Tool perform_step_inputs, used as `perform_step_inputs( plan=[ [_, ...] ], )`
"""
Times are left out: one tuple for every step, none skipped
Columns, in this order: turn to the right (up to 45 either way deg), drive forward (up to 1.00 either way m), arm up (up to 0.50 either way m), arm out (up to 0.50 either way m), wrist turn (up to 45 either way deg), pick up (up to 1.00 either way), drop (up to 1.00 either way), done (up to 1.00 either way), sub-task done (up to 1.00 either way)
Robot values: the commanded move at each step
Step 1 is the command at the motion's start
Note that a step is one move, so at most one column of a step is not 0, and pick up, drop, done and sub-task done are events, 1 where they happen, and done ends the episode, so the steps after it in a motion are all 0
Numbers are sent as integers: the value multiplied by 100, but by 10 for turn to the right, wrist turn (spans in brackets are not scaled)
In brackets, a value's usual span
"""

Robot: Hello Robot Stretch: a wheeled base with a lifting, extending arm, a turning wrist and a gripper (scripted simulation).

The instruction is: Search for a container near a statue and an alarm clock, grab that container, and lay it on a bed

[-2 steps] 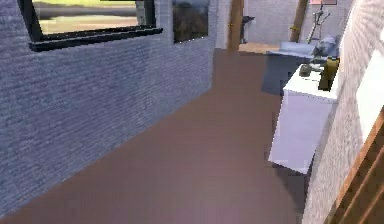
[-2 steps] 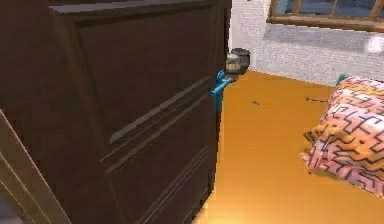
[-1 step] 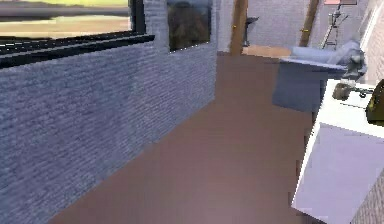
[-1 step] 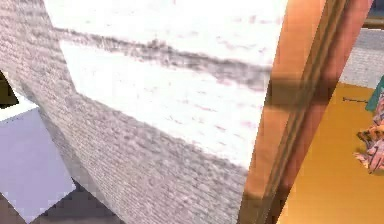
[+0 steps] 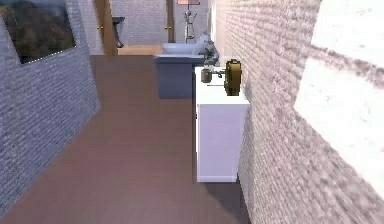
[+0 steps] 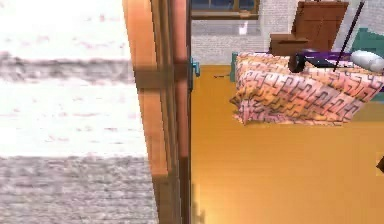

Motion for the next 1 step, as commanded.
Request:
perform_step_inputs(
  plan=[
    [0,75,0,0,0,0,0,0,0]
  ],
)
